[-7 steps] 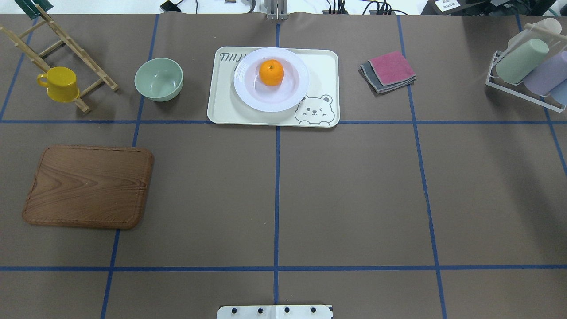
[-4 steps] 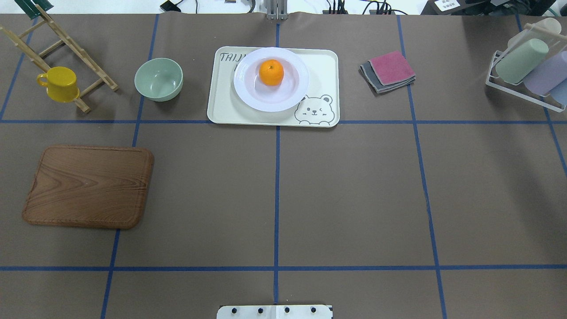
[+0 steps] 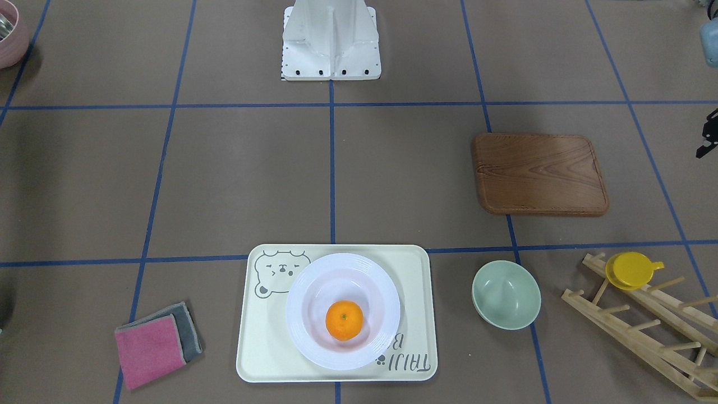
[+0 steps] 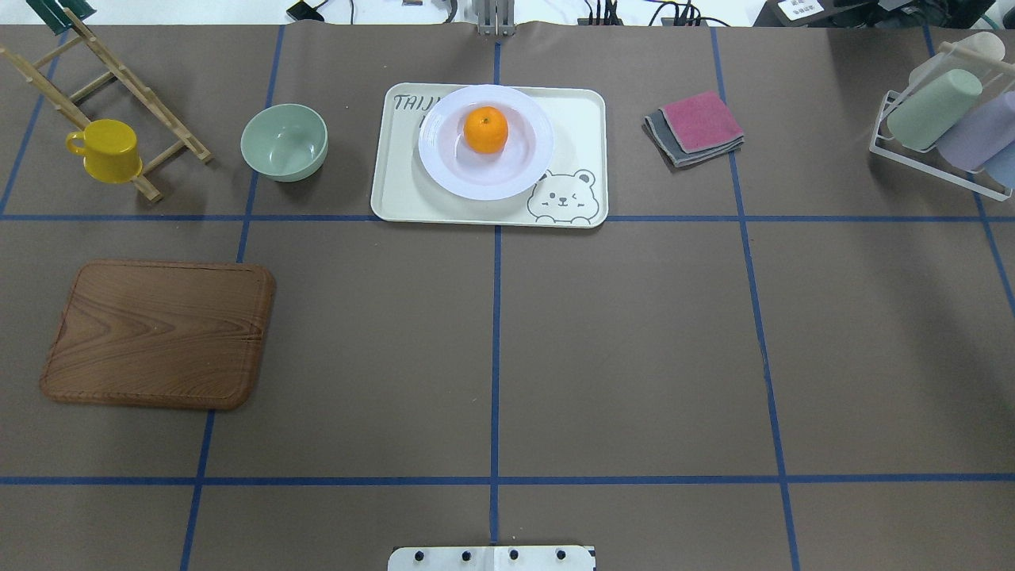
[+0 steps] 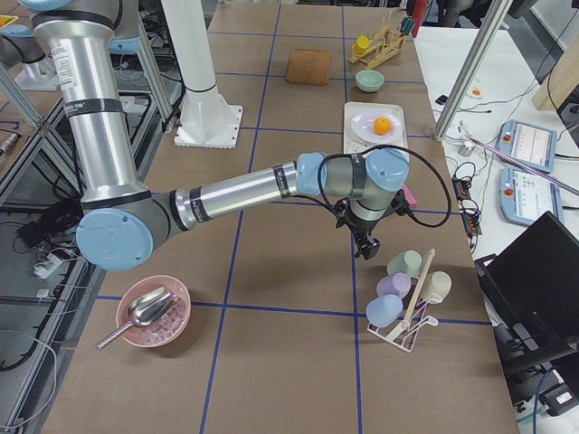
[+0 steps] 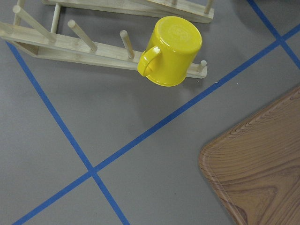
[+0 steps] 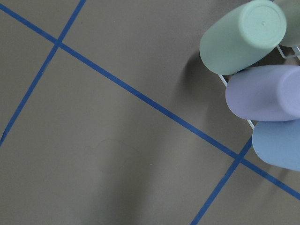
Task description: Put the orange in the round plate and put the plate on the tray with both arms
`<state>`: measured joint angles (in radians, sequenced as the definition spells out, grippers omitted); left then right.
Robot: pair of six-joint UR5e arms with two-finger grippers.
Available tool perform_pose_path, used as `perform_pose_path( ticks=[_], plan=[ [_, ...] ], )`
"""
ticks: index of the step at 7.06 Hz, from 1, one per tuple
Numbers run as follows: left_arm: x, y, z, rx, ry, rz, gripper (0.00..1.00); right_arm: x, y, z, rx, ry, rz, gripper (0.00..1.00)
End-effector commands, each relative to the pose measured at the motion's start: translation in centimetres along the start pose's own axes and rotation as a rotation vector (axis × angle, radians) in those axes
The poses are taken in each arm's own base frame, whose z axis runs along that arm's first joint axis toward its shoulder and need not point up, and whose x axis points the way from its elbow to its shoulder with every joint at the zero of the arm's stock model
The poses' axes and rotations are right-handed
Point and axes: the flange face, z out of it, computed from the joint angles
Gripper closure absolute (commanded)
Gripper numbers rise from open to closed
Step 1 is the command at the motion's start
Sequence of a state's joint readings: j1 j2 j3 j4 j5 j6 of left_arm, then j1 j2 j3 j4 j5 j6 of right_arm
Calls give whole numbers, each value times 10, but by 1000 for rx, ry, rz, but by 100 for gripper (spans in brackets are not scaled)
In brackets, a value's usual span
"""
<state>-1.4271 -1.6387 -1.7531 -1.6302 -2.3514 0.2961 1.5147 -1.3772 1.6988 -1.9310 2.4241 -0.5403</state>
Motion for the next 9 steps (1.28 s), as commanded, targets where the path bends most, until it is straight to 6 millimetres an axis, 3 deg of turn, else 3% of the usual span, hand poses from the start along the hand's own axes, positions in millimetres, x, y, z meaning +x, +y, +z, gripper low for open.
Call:
perform_pose_path(
  ticks=[1,2,4,7,9],
  plan=[
    [2,2,-1,1,9,-4,0,-4,-3,1,1,-1,16,0],
    [9,2,-10,-1,14,-13,0,-8,-8,6,-10,-3,44,0],
    [30,-7,-33,26,7,12,0,-25,-14,-5,15,5,52,0],
    [22,-7,-22,12,13,4,0,-32,-21,2,2,-1,36,0],
    [27,-12,-27,25,10,18,0,-30,-21,8,17,4,2,0]
  ],
)
